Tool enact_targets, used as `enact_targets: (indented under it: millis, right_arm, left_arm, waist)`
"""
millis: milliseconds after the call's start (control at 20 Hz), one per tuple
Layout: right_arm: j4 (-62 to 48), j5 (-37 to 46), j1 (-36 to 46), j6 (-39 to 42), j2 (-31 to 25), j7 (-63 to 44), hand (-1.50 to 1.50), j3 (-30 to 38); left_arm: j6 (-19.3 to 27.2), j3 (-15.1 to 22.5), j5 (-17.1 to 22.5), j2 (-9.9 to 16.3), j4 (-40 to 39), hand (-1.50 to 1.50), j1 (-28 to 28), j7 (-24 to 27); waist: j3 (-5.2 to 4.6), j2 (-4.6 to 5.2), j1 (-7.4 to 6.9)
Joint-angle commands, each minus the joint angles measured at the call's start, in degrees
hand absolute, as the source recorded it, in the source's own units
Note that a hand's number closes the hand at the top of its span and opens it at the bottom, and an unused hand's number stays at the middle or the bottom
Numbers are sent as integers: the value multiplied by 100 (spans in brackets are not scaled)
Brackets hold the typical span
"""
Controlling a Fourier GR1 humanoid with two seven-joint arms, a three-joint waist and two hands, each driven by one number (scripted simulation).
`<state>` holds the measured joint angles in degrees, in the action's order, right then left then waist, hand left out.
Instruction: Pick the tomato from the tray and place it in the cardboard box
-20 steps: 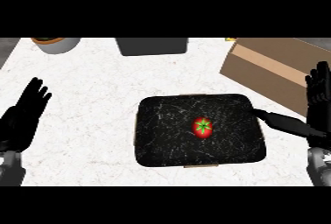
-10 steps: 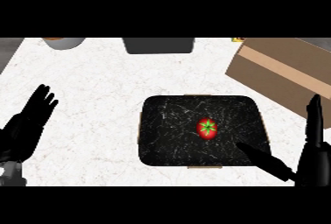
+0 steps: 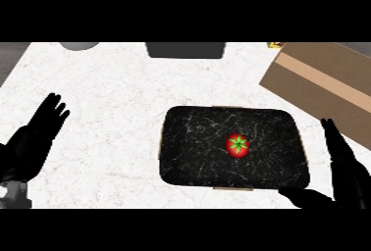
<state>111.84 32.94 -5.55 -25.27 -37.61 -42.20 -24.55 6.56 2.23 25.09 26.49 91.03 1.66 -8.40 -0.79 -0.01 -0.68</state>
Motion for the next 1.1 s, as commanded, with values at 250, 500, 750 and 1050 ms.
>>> enact_targets:
  millis: [250, 500, 750, 1050]
  right_arm:
    - [582, 59, 1724, 2430, 678, -3565, -150, -577]
    - [-80, -164, 2432, 2783, 1527, -4182, -150, -588]
    - [-614, -339, 2818, 3116, 1885, -4296, -150, -462]
    - [-591, -258, 2720, 3391, 2032, -4300, -150, -229]
  left_arm:
    - [24, 164, -49, -52, 123, 0, 242, -318]
    - [-1, 25, -81, -132, -39, 0, 79, -46]
    - [-100, -60, -58, -88, -136, 0, 212, -103]
    - [-17, -195, 2, -87, 304, 0, -149, -246]
  waist:
    - [43, 7, -136]
    - [56, 6, -106]
    - [61, 11, -21]
    - [69, -21, 24]
